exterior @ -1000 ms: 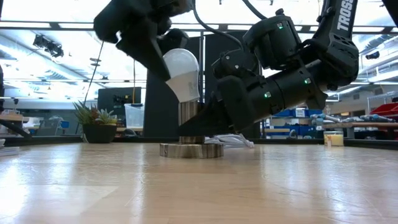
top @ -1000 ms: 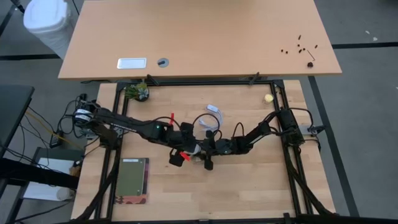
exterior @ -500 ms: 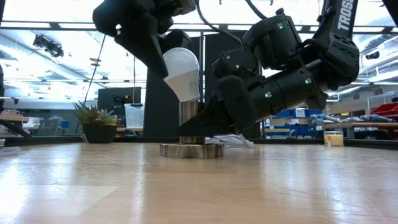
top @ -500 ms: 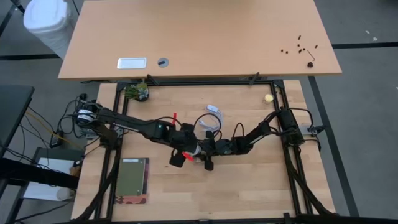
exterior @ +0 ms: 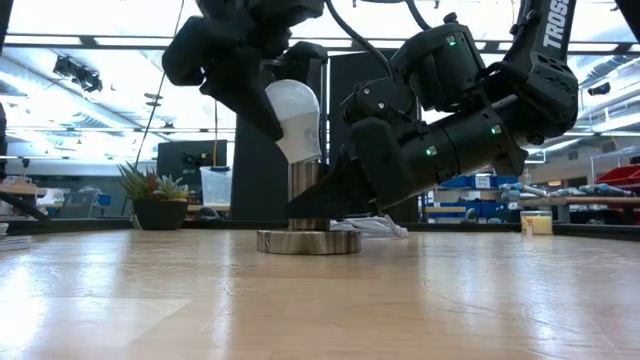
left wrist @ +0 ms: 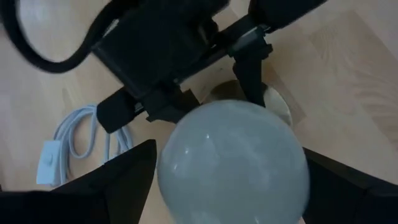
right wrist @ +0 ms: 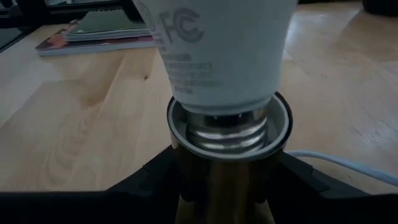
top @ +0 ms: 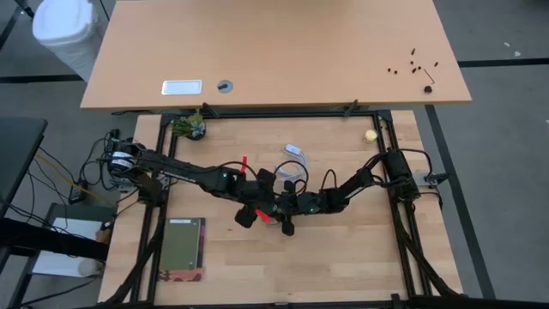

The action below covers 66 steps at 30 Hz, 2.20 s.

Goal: Screw lightbulb
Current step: Insert the lightbulb into the lamp

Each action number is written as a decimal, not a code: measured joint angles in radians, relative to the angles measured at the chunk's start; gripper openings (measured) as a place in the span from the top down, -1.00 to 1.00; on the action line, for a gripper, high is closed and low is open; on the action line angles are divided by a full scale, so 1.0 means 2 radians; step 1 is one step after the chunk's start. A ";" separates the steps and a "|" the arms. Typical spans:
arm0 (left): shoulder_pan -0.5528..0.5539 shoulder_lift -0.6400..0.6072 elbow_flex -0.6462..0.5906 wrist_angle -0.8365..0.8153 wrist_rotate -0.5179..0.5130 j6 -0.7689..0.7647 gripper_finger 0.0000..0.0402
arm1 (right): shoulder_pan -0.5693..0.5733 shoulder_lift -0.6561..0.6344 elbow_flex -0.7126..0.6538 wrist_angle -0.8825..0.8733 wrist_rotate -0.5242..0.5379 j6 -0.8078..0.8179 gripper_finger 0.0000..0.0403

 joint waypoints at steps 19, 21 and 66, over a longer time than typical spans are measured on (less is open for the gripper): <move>-0.001 0.000 -0.001 0.008 0.014 0.131 -0.41 | 0.001 0.000 0.000 0.002 0.000 0.019 0.02; 0.001 0.000 -0.001 0.010 0.019 0.106 -0.41 | 0.003 0.000 0.000 0.002 0.000 0.013 0.02; 0.018 0.082 0.102 -0.102 0.076 -0.077 -0.31 | 0.012 0.000 0.035 -0.047 0.002 -0.042 0.02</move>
